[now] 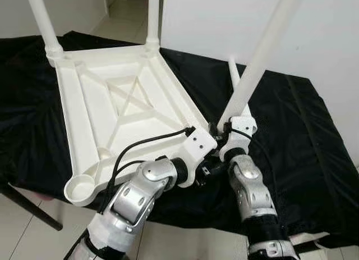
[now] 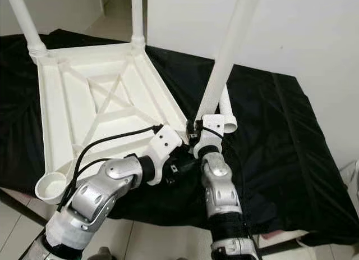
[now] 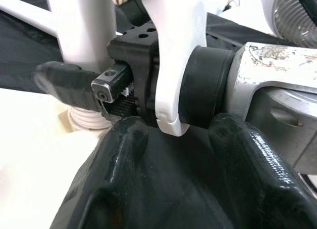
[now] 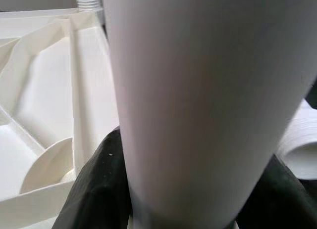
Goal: Building children table
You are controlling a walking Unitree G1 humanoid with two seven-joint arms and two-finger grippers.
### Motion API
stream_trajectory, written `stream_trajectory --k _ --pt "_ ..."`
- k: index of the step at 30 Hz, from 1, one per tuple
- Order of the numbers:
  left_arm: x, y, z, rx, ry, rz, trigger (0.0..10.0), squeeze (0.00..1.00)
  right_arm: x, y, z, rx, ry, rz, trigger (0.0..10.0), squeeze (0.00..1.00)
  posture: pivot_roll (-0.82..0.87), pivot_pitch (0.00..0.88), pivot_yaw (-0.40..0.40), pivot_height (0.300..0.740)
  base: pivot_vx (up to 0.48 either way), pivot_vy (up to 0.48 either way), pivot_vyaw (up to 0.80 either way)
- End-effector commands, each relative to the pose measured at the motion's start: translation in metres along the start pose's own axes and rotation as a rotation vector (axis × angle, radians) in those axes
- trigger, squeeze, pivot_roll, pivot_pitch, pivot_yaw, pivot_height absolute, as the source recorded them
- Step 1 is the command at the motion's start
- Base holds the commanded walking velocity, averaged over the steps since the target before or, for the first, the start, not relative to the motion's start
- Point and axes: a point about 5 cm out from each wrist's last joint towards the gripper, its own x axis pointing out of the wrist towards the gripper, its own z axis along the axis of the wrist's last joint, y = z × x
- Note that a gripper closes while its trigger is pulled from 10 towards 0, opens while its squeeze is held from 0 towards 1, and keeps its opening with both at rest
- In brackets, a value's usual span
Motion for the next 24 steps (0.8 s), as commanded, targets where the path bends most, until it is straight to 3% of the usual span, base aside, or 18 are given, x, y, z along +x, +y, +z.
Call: stream_trajectory --k 1,8,9,13,20,21,24 --pt "0.005 -0.006 0.0 -0.002 0.001 -0.014 10.0 0.0 -0.005 -0.008 -0.016 -0.051 0.087 -0.061 10.0 0.0 0.13 0.051 -0.121 0.74 0.0 0.0 0.0" --pt "0.006 -0.006 -0.001 0.002 0.004 -0.02 10.0 0.0 -0.009 -0.008 -0.014 -0.037 0.104 -0.078 10.0 0.02 0.13 0.046 -0.124 0.74 0.0 0.0 0.0" --pt "0.005 -0.006 -0.001 0.002 0.004 -0.017 10.0 0.0 -0.009 -0.007 -0.013 -0.028 0.102 -0.08 10.0 1.0 0.13 0.044 -0.125 0.74 0.0 0.0 0.0" --pt "0.005 -0.006 -0.001 0.002 0.005 -0.013 10.0 0.0 -0.009 -0.006 -0.01 -0.017 0.091 -0.078 10.0 1.0 0.14 0.042 -0.128 0.74 0.0 0.0 0.0" --pt "0.004 -0.005 -0.001 0.004 0.006 -0.007 10.0 0.0 -0.002 -0.01 -0.002 0.018 0.039 0.102 10.0 1.0 0.15 0.033 -0.132 0.74 0.0 0.0 0.0" --pt "0.004 -0.004 -0.001 0.004 0.006 -0.007 10.0 0.0 -0.001 -0.012 -0.001 0.012 0.037 0.139 10.0 0.0 0.15 0.031 -0.131 0.74 0.0 0.0 0.0" --pt "0.004 -0.004 -0.002 0.005 0.008 -0.007 10.0 0.0 0.001 -0.015 0.001 -0.017 0.028 0.227 10.0 0.0 0.14 0.027 -0.125 0.74 0.0 0.0 0.0"
